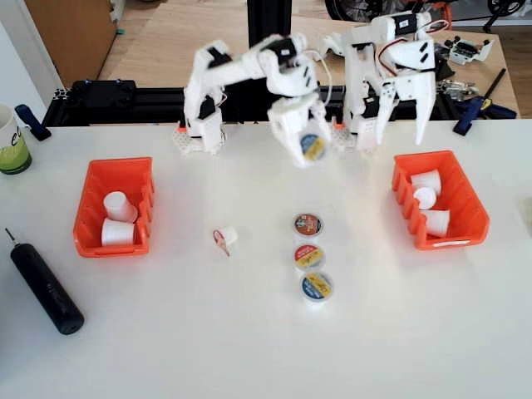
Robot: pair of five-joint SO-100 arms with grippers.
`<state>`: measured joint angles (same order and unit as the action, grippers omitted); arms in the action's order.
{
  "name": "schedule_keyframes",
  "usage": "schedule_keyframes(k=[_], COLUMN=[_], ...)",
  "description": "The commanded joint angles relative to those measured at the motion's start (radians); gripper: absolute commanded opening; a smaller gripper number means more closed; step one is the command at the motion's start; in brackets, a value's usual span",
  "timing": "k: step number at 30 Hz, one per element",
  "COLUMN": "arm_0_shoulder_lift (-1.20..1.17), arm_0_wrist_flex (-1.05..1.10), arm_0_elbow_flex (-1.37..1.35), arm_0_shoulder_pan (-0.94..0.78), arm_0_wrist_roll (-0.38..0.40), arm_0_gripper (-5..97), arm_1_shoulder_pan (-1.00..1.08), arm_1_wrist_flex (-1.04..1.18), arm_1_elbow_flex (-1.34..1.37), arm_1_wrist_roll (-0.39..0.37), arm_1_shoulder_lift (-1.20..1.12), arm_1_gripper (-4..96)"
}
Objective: Sort the coffee pods, blue into left, red into right
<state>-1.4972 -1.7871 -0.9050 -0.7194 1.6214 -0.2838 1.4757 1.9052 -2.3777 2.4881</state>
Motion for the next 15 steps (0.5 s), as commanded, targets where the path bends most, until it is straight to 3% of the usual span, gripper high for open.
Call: schedule_keyframes(k=[1,4,9,15], arm_0_shoulder_lift=[-0.417,-0.569,-0.611,-0.657], arm_0_wrist_flex=[-0.008,0.054,0.118,0.293], arm_0_elbow_flex=[-0.448,-0.667,-0.709,-0.735], arm_0_shoulder_pan=[0.035,0.11,0.377,0.707], arm_0_wrist_roll=[0.054,0.06,0.091,0.348], arm_0_gripper=[20,21,22,21], arm_1_shoulder_pan=[0.021,0.061,0.095,0.175], arm_1_wrist_flex=[-0.031,-0.069,-0.092,-0.104], arm_1_elbow_flex=[0.006,0.018,0.044,0.08], arm_1_wrist_roll=[0.011,0.061,0.064,0.117], arm_1_shoulder_lift=[0.005,0.005,0.005,0.012], arm_1_gripper=[27.5,27.5,27.5,27.5])
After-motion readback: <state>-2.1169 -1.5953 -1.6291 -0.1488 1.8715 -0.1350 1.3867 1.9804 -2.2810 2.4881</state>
